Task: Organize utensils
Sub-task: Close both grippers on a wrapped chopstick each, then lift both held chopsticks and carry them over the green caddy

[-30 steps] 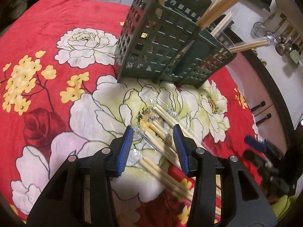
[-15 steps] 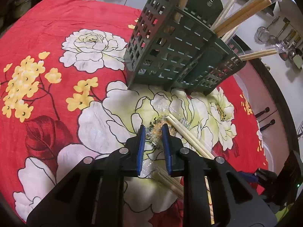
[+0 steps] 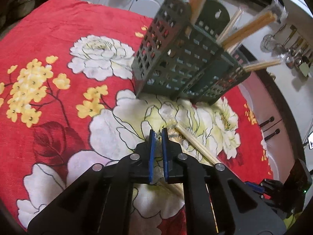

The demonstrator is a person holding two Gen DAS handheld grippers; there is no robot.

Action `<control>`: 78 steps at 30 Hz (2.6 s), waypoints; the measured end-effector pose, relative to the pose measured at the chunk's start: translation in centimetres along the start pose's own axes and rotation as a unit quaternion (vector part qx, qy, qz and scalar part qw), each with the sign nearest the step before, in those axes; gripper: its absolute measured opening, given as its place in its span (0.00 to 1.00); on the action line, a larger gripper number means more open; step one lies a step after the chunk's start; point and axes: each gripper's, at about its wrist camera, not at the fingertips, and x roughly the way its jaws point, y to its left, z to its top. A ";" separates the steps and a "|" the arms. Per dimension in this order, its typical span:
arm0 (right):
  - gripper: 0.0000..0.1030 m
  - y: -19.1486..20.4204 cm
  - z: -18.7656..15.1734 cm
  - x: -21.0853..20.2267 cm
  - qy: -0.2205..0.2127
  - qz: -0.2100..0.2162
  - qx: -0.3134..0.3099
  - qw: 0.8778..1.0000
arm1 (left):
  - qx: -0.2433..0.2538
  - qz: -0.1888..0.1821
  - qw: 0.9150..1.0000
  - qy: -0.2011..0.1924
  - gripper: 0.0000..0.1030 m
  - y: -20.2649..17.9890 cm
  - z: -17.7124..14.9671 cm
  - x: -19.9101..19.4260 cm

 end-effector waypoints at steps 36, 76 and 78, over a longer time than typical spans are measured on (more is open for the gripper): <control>0.02 4.0 14.4 -7.4 -0.197 0.012 -0.075 0.977 | 0.081 -0.088 0.979 -0.165 0.03 -8.8 5.9 -12.1; 0.01 4.2 21.9 -15.7 -0.309 -0.030 -0.118 0.943 | 0.159 -0.143 0.943 -0.254 0.02 -19.0 13.9 -15.4; 0.01 4.2 23.0 -15.9 -0.314 -0.027 -0.117 0.942 | 0.160 -0.141 0.941 -0.263 0.02 -19.3 14.7 -15.9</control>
